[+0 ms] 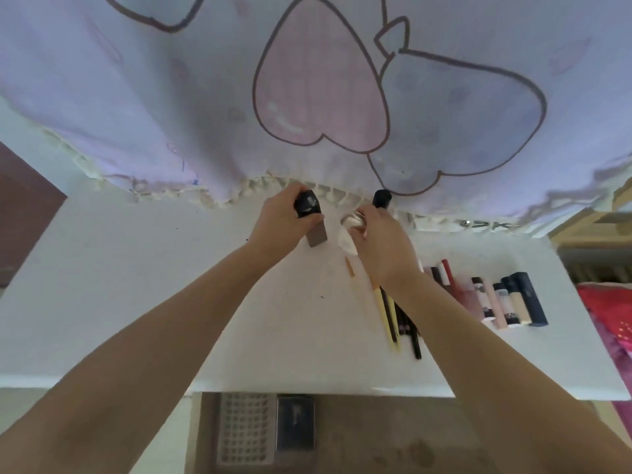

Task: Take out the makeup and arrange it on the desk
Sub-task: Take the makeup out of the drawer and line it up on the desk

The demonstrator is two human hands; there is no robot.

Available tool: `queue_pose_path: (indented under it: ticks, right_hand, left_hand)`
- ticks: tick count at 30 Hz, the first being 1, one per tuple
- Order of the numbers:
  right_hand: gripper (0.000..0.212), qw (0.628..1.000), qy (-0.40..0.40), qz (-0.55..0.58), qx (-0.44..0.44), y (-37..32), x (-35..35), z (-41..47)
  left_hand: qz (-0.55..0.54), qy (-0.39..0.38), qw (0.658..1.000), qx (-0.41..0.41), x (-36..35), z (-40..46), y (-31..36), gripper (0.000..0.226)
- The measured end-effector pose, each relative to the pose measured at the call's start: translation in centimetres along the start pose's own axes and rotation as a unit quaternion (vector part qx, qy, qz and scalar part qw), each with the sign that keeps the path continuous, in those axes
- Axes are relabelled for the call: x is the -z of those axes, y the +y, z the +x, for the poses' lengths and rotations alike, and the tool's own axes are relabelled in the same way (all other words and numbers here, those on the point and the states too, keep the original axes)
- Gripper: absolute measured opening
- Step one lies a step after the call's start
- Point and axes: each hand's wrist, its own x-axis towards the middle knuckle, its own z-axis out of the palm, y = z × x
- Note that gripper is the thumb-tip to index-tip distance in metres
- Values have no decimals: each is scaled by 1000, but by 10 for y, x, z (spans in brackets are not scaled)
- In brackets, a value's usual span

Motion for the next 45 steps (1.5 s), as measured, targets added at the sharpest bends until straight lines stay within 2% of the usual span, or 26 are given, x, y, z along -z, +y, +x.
queue_pose_path:
  ticks: [6, 11, 14, 17, 19, 21, 23, 25, 27, 29, 31, 34, 35, 39, 40, 43, 45]
  right_hand:
    - [31, 998, 38, -42, -22, -6, -25, 21]
    - [38, 998, 42, -32, -31, -8, -26, 20]
    - [43, 997, 68, -9, -16, -11, -17, 5]
    - [39, 992, 119, 39, 0, -7, -1, -26]
    - [29, 988, 131, 72, 49, -2, 5, -62]
    - [26, 986, 84, 76, 119, 7, 1, -109]
    - [27, 986, -66, 54, 141, 15, -14, -161]
    - [38, 969, -219, -12, 112, 30, -41, -201]
    - [45, 953, -286, -67, 69, 52, -73, -221]
    - [40, 959, -275, -60, 4, 68, -99, -222]
    - [38, 964, -252, -68, -51, 72, -118, -216]
    - [21, 981, -167, -85, -41, 67, -144, -200]
    - [22, 985, -149, -80, -42, 62, -146, -195]
    - [21, 963, -195, -187, -22, 53, -147, -192]
    - [24, 959, -191, -209, 14, 56, -146, -196]
    - [59, 946, -175, -263, 75, 67, -142, -206]
    - [59, 935, -220, -270, 61, 78, -137, -213]
  left_hand:
    - [21, -38, 998, -42, -22, 61, -8, 32]
    - [5, -84, 994, -66, -31, 68, -12, 38]
    - [-9, -100, 994, -32, -32, 60, -22, 47]
    - [-28, -87, 995, 33, -23, 38, -32, 55]
    - [-31, -50, 997, 54, -12, 3, -37, 38]
    - [-36, -48, 997, 55, -3, -47, -39, 9]
    - [-37, -110, 991, 68, -2, -110, -41, 23]
    - [-29, -193, 978, 78, -11, -171, -44, 30]
    - [3, -250, 965, 74, -30, -218, -56, 34]
    - [66, -256, 961, 84, -54, -243, -79, 30]
    - [164, -228, 957, 70, -76, -251, -104, 27]
    - [262, -204, 942, 37, -101, -253, -136, 56]
    - [294, -213, 931, 32, -107, -253, -141, 61]
    - [396, -247, 884, 18, -115, -262, -146, 60]
    - [398, -243, 885, 17, -116, -265, -146, 57]
    - [393, -223, 892, 15, -114, -269, -142, 53]
    - [402, -226, 887, 12, -110, -264, -135, 45]
